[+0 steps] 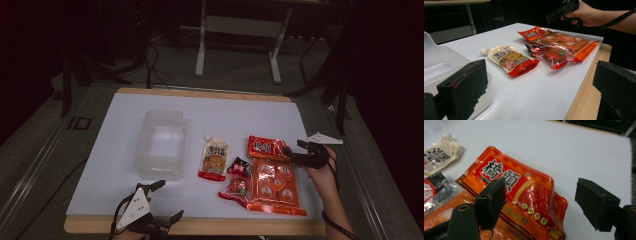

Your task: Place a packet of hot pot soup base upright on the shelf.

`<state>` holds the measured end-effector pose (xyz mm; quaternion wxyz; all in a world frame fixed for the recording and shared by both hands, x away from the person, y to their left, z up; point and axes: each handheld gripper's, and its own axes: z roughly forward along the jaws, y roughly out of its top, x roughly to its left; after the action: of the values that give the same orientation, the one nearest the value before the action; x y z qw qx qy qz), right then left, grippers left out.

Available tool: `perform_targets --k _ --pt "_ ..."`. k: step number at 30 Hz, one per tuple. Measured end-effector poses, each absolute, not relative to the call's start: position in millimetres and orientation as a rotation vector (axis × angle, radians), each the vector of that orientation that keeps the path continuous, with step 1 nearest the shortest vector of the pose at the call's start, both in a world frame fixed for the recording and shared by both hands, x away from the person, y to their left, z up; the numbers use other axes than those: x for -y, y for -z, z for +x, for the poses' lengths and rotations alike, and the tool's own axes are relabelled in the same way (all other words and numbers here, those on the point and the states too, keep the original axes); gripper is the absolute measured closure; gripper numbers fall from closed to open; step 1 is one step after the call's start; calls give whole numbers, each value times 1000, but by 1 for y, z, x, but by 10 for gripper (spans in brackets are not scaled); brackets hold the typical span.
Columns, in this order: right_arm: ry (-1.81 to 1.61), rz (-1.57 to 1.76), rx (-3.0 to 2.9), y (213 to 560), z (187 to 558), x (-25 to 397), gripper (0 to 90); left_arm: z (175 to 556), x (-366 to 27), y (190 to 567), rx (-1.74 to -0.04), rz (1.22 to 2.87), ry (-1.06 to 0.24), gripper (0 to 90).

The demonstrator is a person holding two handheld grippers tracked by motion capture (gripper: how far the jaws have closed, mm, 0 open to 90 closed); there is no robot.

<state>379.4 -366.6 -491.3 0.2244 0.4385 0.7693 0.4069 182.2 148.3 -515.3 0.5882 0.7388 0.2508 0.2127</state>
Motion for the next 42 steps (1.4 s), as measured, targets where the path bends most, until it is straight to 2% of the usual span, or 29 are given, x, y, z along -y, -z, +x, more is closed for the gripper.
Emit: perform_targets --k 4,10,24,28,30,31,32,33,36,38,42 --pt "-1127 1222 -2142 500 385 368 305 183 -148 516 -588 1722 -492 2" --pt "-1090 1249 -2168 512 393 367 331 183 -148 517 -589 1724 -490 2" --pt "-1005 1384 -2217 535 401 367 325 184 -147 517 -587 1728 -477 2" --pt "-942 1318 -2235 533 397 357 479 184 -147 517 -585 1729 -480 2" --pt "-904 1325 -2227 531 396 354 596 183 -146 517 -585 1728 -478 2" --pt "-904 1325 -2227 531 396 354 596 183 -146 517 -585 1728 -478 2" --pt "-864 1304 -2221 530 396 350 665 183 -146 516 -582 1731 -479 2" --pt "-864 1304 -2221 530 396 350 665 183 -146 516 -582 1731 -479 2" --pt "-845 1264 -2215 531 393 344 804 183 -146 516 -579 1732 -479 2" --pt "-870 1283 -2221 531 394 345 852 183 -146 516 -580 1733 -478 2" --pt "-878 1300 -2225 529 394 345 870 183 -146 517 -579 1736 -478 2"
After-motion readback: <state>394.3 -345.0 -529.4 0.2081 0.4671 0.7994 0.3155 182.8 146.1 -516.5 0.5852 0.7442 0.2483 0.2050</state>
